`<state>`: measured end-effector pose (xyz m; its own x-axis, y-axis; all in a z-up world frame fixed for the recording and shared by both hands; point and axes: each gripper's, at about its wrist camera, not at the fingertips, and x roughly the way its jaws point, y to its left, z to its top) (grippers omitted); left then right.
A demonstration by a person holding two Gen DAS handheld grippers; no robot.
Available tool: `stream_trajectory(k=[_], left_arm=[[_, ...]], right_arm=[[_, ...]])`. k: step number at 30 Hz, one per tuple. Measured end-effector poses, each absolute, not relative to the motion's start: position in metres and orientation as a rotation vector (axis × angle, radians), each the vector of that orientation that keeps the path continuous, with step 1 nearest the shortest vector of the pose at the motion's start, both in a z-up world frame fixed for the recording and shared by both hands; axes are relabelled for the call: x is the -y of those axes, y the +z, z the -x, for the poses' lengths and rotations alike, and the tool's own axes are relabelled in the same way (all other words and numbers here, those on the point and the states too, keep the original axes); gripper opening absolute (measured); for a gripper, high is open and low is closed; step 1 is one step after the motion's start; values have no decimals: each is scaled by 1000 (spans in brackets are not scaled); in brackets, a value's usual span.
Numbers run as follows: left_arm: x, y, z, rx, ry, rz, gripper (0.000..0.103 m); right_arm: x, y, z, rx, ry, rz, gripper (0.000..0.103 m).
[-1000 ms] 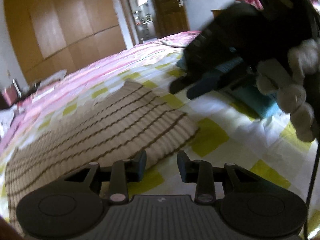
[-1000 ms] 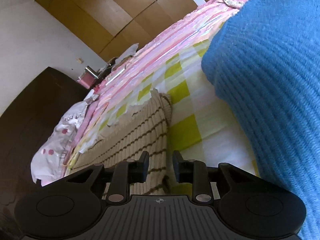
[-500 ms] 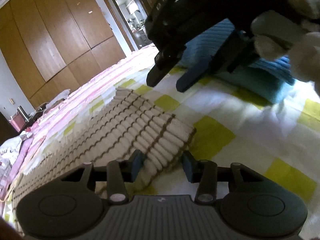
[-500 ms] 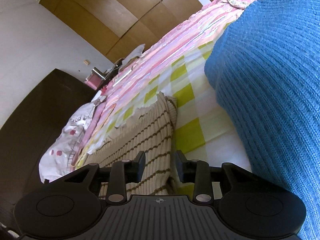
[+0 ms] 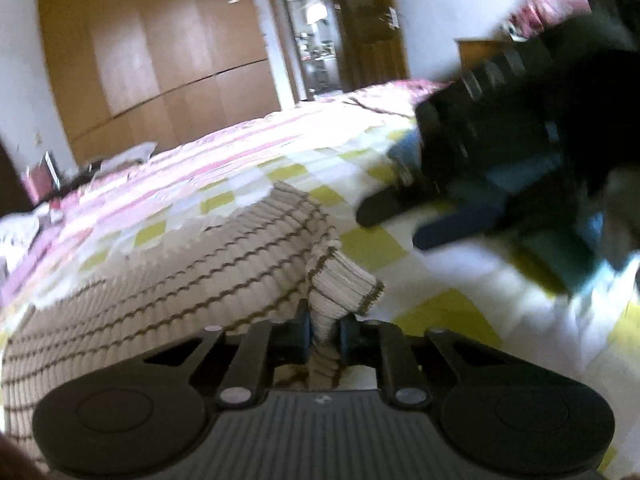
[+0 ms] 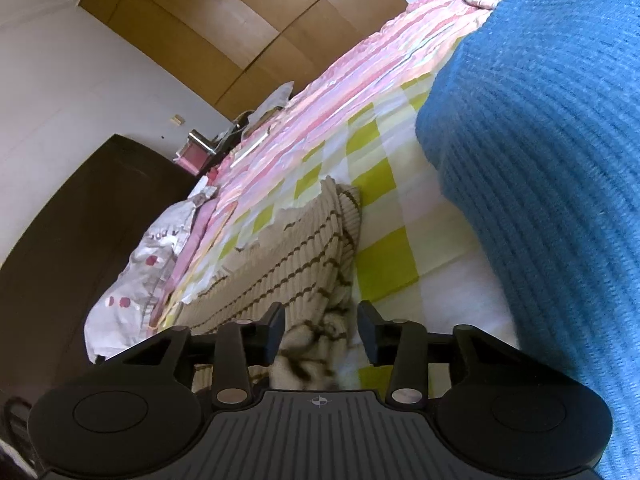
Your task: Fold small clothes
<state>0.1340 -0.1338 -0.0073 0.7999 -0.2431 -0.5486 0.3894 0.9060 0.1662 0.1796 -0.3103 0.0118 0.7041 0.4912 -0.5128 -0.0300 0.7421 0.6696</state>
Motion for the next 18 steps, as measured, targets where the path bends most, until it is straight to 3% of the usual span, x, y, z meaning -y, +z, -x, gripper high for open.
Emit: stream_trajectory(k=[18], left_arm=[[109,-6,-132,-559,-418,-146,19]], right_arm=[[281,-12,-268,-841,155,-782,66]])
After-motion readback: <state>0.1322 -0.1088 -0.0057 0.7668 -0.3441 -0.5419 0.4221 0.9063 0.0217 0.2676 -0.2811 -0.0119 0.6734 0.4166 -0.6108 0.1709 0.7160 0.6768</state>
